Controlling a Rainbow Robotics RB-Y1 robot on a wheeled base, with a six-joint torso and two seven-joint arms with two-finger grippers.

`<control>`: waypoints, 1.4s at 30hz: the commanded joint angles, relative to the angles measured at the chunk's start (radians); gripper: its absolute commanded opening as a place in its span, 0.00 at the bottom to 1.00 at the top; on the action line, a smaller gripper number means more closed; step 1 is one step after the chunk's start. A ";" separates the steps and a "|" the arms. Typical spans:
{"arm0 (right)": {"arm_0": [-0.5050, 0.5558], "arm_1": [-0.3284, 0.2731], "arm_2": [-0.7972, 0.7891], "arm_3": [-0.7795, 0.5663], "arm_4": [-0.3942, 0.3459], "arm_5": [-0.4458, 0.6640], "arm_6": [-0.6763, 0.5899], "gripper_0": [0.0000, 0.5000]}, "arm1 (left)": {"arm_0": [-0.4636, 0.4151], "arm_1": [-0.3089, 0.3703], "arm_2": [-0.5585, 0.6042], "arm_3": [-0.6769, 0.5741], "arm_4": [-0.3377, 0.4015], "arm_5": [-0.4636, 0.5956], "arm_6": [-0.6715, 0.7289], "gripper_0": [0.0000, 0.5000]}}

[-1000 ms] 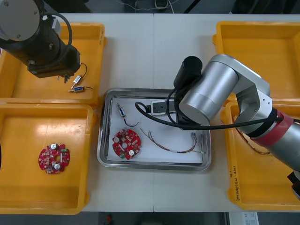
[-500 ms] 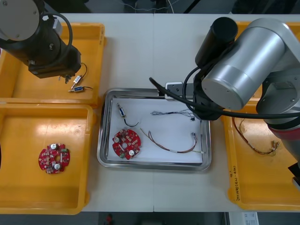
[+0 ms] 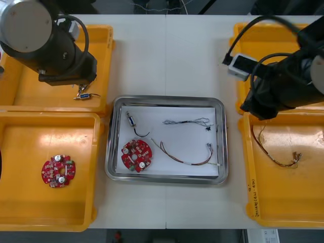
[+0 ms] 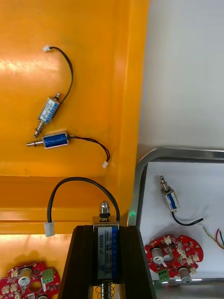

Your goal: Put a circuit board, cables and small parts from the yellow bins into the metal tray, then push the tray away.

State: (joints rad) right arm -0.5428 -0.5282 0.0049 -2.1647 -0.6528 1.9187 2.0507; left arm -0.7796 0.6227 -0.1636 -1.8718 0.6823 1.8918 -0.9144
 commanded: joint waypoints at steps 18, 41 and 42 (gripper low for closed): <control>0.239 -0.115 -0.454 -0.049 -0.056 0.001 -0.333 1.00 | -0.070 -0.139 -0.292 -0.001 -0.035 -0.131 0.198 0.00; 0.412 -0.076 -0.553 -0.055 -0.024 0.001 -0.400 1.00 | -0.101 -0.202 -0.499 0.247 -0.070 -0.352 0.209 0.00; 0.414 -0.064 -0.562 -0.061 -0.027 0.001 -0.405 1.00 | -0.101 -0.205 -0.501 0.249 -0.070 -0.350 0.209 0.00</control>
State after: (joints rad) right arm -0.1503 -0.6067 -0.5080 -2.1836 -0.6651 1.9188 1.6969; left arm -0.8372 0.4433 -0.6499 -1.6181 0.6208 1.5516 -0.7479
